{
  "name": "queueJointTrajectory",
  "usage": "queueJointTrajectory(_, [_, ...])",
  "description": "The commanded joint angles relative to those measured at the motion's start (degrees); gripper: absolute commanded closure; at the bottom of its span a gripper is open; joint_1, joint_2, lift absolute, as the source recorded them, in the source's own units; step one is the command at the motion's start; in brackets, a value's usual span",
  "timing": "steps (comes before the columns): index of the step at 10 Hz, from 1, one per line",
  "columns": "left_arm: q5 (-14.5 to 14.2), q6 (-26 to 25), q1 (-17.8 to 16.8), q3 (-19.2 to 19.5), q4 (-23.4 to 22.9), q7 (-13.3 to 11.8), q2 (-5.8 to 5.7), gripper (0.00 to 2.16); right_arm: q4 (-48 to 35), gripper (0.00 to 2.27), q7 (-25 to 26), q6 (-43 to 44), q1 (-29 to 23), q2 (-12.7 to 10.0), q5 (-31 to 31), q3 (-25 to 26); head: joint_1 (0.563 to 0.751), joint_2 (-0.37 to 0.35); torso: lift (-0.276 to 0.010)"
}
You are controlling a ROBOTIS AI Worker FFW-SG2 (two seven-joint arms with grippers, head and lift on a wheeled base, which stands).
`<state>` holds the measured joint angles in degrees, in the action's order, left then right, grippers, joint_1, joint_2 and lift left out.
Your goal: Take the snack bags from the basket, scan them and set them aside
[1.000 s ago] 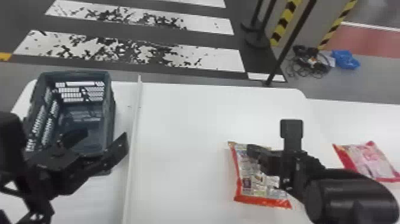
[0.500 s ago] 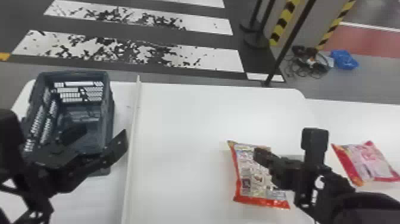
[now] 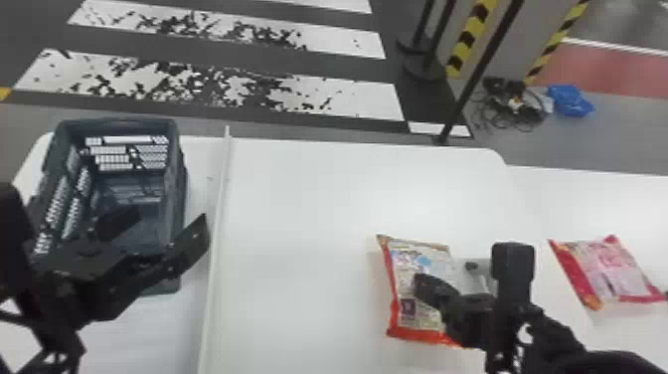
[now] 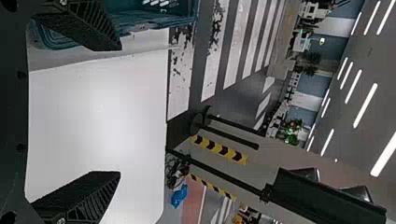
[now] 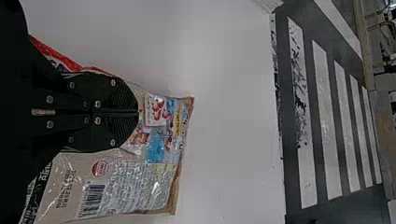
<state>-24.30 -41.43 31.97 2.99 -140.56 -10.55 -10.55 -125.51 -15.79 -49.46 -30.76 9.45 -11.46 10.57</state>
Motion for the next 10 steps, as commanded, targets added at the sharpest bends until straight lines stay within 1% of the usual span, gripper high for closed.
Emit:
queueJointTrajectory(1, [-0.04, 0.33, 0.46, 0.00, -0.50, 0.00, -0.09, 0.04, 3.35, 2.25, -0.29, 2.92, 0.00, 0.92, 1.35, -1.96, 0.695, -0.183, -0.075])
queueJointTrajectory(2, [-0.04, 0.33, 0.90, 0.17, -1.12, 0.00, -0.09, 0.04, 5.54, 2.25, -0.56, 4.85, -0.09, 1.28, 2.32, -3.27, 0.695, -0.179, -0.075])
queueJointTrajectory(5, [0.40, 1.56, 2.22, 0.26, -1.91, 0.09, -0.09, 0.04, 7.13, 2.25, -1.17, 6.61, -1.32, 1.63, 3.02, -4.24, 0.695, -0.167, -0.075])
queueJointTrajectory(6, [0.57, 2.62, 2.66, 0.26, -1.82, 0.62, -0.09, 0.04, 7.21, 2.25, -1.26, 7.31, -1.49, 1.80, 2.85, -4.24, 0.695, -0.165, -0.075])
queueJointTrajectory(7, [2.07, 4.55, 3.19, -0.27, -1.82, 2.20, -0.09, 0.04, 5.98, 2.25, -1.52, 7.84, -1.76, 1.89, 2.32, -3.80, 0.695, -0.160, -0.075])
queueJointTrajectory(8, [4.18, 8.77, 4.16, -1.23, -1.38, 5.10, -0.17, 0.04, 3.79, 2.25, -1.79, 7.84, -2.20, 1.89, 1.09, -2.83, 0.695, -0.155, -0.075])
queueJointTrajectory(9, [5.32, 14.74, 5.39, -1.67, -0.42, 6.33, -0.35, 0.04, 1.06, 2.25, -1.87, 7.31, -2.72, 1.89, -0.76, -1.52, 0.695, -0.134, -0.075])
queueJointTrajectory(10, [6.72, 18.79, 6.97, -1.94, -0.15, 7.12, -0.53, 0.04, -1.75, 2.25, -1.96, 6.08, -3.16, 1.80, -2.34, -0.20, 0.695, -0.119, -0.075])
